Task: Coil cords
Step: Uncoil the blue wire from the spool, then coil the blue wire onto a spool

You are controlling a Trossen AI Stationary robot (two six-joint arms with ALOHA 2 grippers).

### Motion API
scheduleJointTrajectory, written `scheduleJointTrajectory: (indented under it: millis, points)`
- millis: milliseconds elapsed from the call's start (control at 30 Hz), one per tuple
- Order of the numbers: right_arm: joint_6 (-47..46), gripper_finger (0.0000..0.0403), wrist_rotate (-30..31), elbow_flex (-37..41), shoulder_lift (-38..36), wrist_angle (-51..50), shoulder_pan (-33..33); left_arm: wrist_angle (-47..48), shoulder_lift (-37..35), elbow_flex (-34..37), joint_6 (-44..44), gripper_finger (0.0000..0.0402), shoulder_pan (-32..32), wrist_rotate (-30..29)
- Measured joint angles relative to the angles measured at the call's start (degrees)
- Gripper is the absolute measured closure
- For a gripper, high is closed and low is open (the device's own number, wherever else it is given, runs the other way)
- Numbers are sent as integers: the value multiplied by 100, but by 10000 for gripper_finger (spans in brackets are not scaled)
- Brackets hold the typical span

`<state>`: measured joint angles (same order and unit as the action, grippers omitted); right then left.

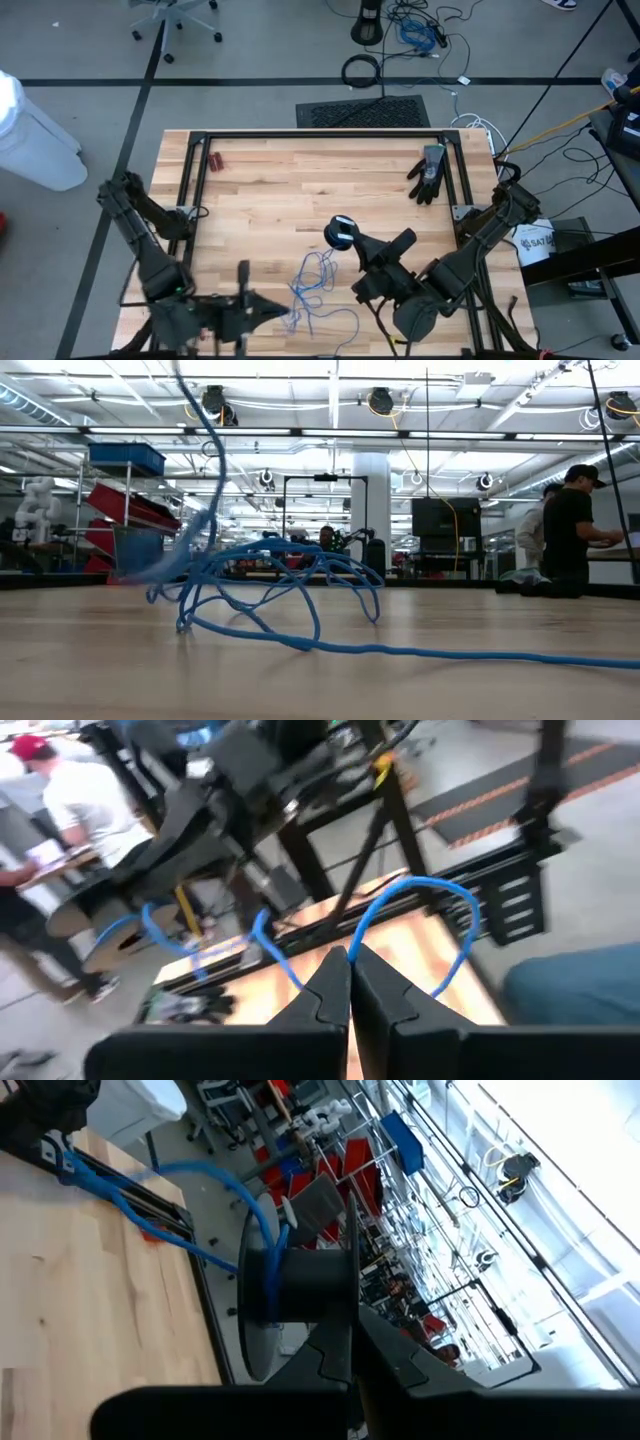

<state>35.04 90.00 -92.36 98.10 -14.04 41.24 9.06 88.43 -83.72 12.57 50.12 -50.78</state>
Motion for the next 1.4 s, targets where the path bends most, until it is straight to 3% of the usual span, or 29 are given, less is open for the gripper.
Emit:
scheduleJointTrajectory:
  millis: [200, 333, 433, 533, 700, 1000, 1233, 1400]
  points:
    - [213, 403, -2, 0, -165, 5, -120, 35, 201, 0, -4, 388, -569, 26]
    - [355, 403, -2, 0, -378, 4, -411, 37, 374, 0, -65, 385, -914, 471]
    - [427, 403, 0, 0, -583, 3, -611, 15, 459, 0, -84, 359, -1050, 1002]
    - [529, 403, -28, 0, -786, 2, -715, 11, 478, 0, -174, 315, -1079, 1094]
    - [533, 403, -384, 0, -1089, 4, -717, 36, 478, 0, -215, 260, -1076, 625]
    - [-4, 403, -1495, -1, -1335, -147, -658, -136, 478, 0, -318, 251, -1068, -1036]
    - [-1308, 403, -2907, -2, -1317, -1057, -319, -61, 478, 0, -119, 250, -953, -1032]
    - [-1825, 403, -3064, -2, -1266, -2041, 38, -94, 459, 0, 30, 250, -737, -1028]
